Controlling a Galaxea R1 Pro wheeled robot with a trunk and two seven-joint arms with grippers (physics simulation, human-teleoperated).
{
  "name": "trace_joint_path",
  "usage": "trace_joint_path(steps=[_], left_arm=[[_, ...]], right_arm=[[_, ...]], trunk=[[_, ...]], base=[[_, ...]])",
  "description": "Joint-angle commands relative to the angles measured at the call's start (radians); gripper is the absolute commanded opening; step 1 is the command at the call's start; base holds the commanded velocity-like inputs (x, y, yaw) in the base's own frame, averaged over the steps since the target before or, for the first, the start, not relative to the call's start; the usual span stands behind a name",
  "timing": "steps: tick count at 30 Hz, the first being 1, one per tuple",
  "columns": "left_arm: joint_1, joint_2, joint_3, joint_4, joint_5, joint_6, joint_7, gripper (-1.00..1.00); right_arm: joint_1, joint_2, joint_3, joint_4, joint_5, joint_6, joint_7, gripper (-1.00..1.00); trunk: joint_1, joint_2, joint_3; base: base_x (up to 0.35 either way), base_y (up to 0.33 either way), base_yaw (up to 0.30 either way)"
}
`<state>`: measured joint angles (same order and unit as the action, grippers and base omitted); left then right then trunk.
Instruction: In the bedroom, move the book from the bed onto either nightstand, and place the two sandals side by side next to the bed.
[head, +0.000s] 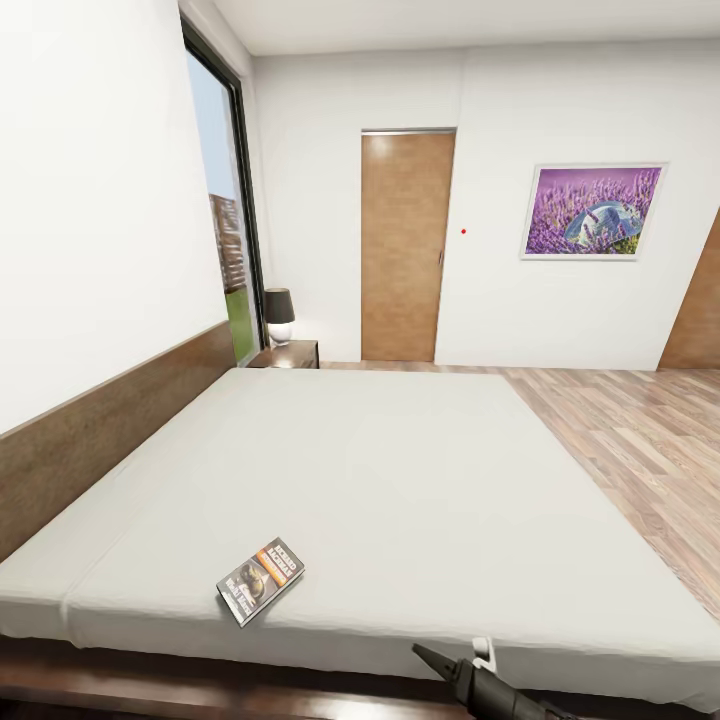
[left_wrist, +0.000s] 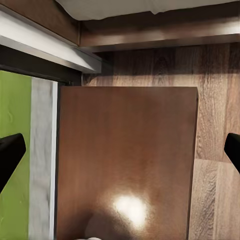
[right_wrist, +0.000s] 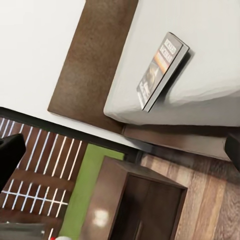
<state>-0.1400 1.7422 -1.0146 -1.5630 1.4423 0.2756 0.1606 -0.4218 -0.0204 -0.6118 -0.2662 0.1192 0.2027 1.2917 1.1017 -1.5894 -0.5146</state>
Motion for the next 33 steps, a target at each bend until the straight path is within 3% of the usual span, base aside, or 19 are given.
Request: trace_joint_path(steps=[1,9,21,33], left_arm=[[-0.007,0.000,-0.006,-0.002,0.010,0.004,0.007,1.00],[-0.007,0.000,-0.006,-0.002,0.010,0.004,0.007,1.00],[-0.007,0.001,-0.005,-0.003,0.010,0.005,0.007,1.00],[-0.008,0.002,-0.002,-0.003,0.013,0.016,0.007,1.00]], right_arm=[[-0.001,0.003,-0.009,-0.001,0.008,0.008,0.005,1.00],[-0.001,0.011,-0.008,-0.001,-0.006,0.000,0.023,1.00],[-0.001,0.014,-0.008,0.002,-0.013,0.010,0.162,1.00],[-0.001,0.013,-0.009,0.011,-0.013,0.049,0.194,1.00]], trunk=[[0.000,-0.001,-0.001],[0.000,-0.001,-0.001],[0.000,-0.001,-0.001],[0.000,-0.001,-0.001]], base=[[0.000,0.000,0.000],[0.000,0.000,0.000],[0.000,0.000,0.000],[0.000,0.000,0.000]])
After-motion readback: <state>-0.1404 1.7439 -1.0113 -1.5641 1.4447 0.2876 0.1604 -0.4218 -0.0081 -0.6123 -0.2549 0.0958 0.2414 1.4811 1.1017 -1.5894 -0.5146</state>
